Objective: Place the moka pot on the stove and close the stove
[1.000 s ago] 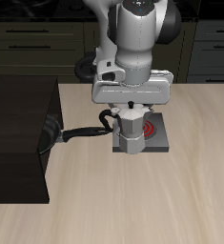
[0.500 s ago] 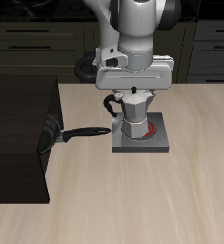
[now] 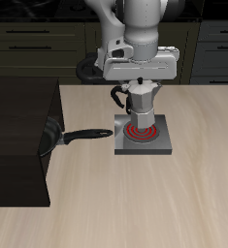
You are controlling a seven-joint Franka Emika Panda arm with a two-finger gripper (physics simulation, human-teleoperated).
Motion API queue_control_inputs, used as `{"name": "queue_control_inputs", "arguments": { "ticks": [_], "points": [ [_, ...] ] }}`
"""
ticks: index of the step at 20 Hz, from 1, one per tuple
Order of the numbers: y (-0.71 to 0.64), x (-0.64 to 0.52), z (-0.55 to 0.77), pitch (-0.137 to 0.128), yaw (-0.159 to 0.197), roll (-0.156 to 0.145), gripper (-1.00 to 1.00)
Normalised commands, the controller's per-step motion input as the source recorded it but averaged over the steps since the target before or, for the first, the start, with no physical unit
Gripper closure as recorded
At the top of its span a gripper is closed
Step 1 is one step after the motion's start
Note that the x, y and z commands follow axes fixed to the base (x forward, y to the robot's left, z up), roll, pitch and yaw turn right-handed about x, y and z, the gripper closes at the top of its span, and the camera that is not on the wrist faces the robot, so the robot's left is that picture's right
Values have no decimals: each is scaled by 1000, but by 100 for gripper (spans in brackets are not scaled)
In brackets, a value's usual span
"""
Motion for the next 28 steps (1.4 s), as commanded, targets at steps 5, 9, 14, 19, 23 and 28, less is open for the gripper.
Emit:
{"name": "queue_control_inputs", "arguments": {
  "ticks": [5, 9, 14, 19, 23, 28],
  "points": [
    [54, -394, 11, -30, -23, -1, 100],
    [70, -320, -28, -24, 37, 16, 100],
    [-37, -155, -94, -2, -2, -2, 100],
    [-28, -67, -203, 25, -6, 3, 100],
    [-61, -14, -153, 9, 0, -16, 100],
    [-53, 29, -211, 38, -28, -18, 100]
  ]
}}
